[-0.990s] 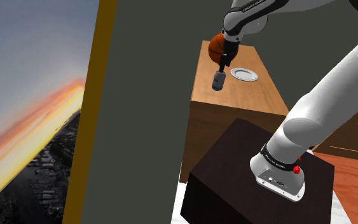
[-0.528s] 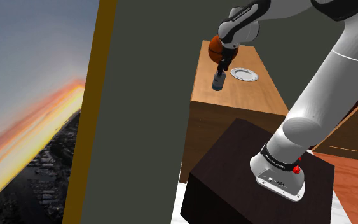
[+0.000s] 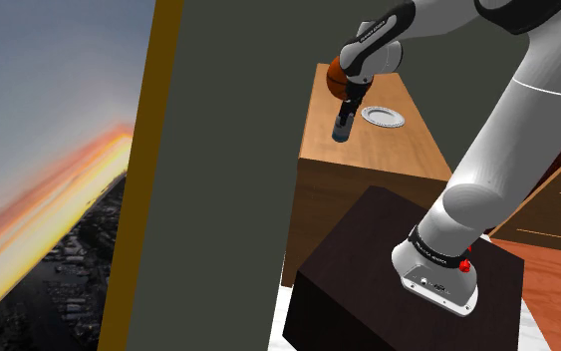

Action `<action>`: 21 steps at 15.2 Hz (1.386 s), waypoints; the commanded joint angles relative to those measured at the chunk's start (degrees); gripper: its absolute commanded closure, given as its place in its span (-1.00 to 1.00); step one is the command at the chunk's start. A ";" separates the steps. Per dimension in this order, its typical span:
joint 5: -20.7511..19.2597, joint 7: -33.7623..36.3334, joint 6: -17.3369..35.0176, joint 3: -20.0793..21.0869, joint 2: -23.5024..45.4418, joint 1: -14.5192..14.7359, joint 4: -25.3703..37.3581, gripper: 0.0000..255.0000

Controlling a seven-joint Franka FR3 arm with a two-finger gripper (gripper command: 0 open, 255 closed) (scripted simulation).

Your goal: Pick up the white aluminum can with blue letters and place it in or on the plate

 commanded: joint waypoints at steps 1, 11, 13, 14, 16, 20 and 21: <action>0.02 -0.02 0.05 0.00 0.03 0.00 -0.02 -1.00; 0.03 -0.02 0.10 0.00 0.03 0.00 -0.06 1.00; -0.01 0.02 0.07 0.00 -0.03 0.01 -0.09 1.00; 0.02 -0.02 0.05 0.00 0.03 0.00 -0.02 1.00; -0.67 0.46 -1.44 -0.07 -1.04 0.08 0.52 1.00; -1.88 1.30 -4.44 -0.12 -3.03 0.20 1.76 1.00; -2.15 1.49 -5.20 -0.11 -3.49 0.22 2.10 1.00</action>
